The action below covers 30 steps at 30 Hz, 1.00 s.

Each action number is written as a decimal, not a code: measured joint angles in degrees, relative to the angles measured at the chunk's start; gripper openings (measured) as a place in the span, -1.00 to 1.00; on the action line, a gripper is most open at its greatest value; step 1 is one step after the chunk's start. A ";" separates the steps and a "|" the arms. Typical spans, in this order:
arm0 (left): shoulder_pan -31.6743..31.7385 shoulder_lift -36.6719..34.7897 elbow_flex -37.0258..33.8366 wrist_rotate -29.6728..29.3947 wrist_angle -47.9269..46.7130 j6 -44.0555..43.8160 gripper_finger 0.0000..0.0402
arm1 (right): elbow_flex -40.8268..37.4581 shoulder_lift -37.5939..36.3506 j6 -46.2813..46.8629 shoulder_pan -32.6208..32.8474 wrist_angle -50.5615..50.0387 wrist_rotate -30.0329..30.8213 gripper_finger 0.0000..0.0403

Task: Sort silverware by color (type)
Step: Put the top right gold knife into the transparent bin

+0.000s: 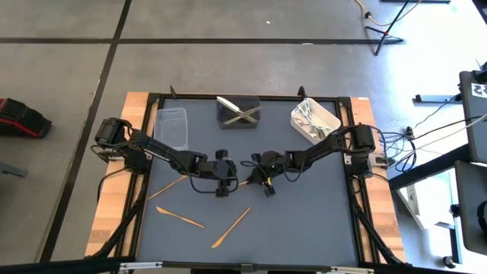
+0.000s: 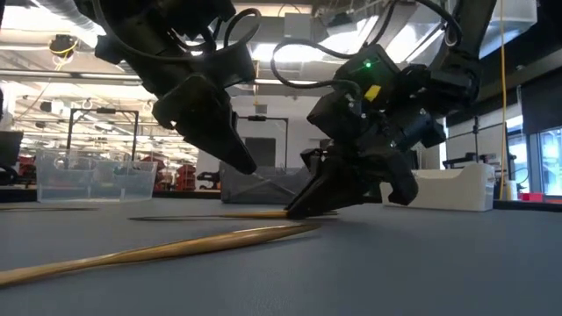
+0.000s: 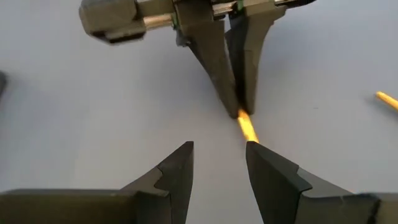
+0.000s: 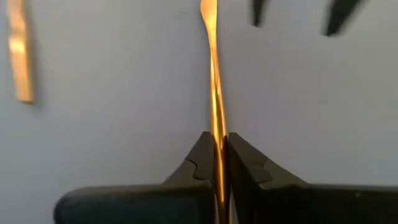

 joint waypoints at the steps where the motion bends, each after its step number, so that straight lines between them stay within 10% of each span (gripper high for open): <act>1: -0.04 0.00 0.00 -0.58 -0.02 -0.20 -0.29 | 0.00 -0.50 0.00 0.00 -0.50 1.77 -0.95; 8: 0.05 1.41 0.00 -1.00 2.01 -3.32 -0.29 | -0.07 -2.16 1.88 -0.11 -2.93 10.75 -0.94; 30: 6.36 11.91 0.09 6.50 10.69 -4.34 -0.29 | 0.00 -2.25 1.96 -0.13 -2.81 8.15 -0.93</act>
